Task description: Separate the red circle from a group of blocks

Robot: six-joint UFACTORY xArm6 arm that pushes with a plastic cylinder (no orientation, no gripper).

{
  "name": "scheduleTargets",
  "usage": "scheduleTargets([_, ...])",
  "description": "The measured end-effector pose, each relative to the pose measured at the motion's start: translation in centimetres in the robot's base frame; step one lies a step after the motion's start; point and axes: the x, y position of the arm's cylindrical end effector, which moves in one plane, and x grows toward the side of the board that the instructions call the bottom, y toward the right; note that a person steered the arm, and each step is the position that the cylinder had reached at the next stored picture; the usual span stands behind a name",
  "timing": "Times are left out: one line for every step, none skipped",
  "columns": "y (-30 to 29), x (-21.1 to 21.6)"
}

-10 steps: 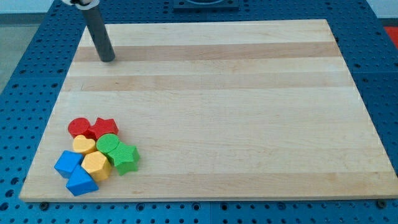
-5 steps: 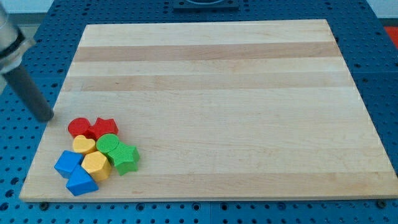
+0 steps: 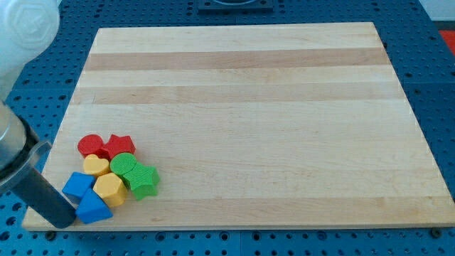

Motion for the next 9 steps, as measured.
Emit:
scheduleTargets([0.0,-3.0])
scheduleTargets([0.0,-8.2])
scheduleTargets([0.0,-10.0])
scheduleTargets([0.0,-6.5])
scheduleTargets([0.0,-2.5])
scheduleTargets([0.1,0.1])
scheduleTargets([0.5,0.1])
scheduleTargets([0.4,0.2])
scheduleTargets([-0.2,-0.1])
